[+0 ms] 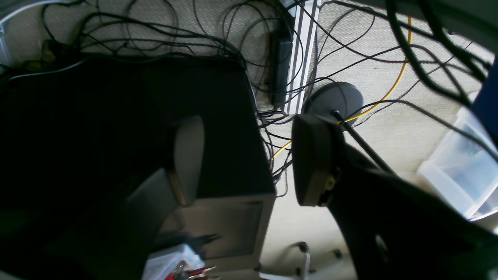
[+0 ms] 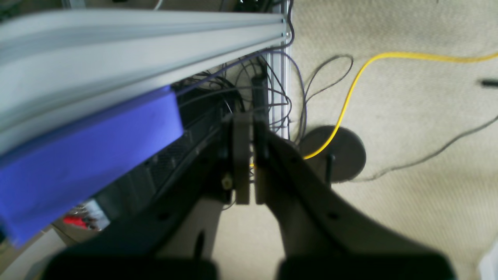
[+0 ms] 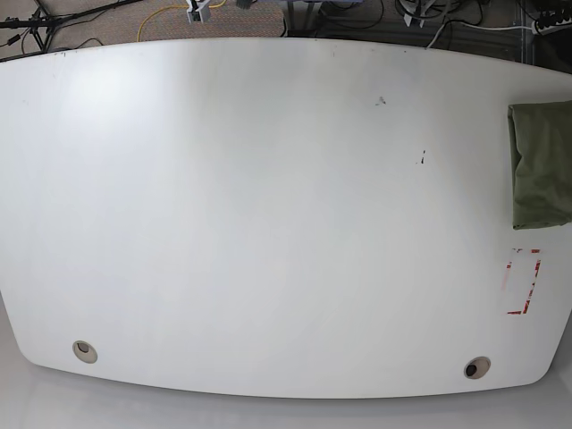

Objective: Fold the T-shirt properly

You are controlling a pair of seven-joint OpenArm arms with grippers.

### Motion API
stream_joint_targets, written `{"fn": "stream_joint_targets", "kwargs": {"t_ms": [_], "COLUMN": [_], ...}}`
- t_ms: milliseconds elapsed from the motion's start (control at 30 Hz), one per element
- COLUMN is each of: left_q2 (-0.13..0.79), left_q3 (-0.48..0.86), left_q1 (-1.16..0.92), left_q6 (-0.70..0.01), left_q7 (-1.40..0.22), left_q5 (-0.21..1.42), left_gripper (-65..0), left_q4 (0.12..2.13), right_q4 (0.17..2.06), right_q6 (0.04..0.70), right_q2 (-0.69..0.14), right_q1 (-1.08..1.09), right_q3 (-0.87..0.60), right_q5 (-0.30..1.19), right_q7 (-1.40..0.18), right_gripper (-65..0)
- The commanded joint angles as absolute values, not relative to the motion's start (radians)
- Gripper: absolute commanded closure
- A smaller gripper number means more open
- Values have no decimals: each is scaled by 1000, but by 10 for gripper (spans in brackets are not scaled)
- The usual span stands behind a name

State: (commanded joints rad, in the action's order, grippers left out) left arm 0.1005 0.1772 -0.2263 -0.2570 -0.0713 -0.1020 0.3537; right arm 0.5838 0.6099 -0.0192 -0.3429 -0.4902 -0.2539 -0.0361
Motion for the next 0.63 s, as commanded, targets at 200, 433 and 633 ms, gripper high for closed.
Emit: {"fn": "stream_joint_targets", "kwargs": {"t_ms": [200,433,633], "left_q2": [96,93,93], "left_q3": [124,67,62], "left_q1": [-136,-110,-104], "left_q6": [-139,-87,-47], "left_q7": [-71,-71,-71], "left_q5": [-102,-99,-101], "left_gripper": [-326,-329,-329], "left_q4": [257,223,225], "right_q4": [499,430,417], "right_q6": [506,443,443], "right_q2": [-19,-19,-19], "right_q1": [-272,-219,-205], "right_q3": [-490,-490,-490], "right_q5": [-343,-406,-414], "right_q7": [-19,-19,-19], "right_gripper": [-11,-13,-13]}}
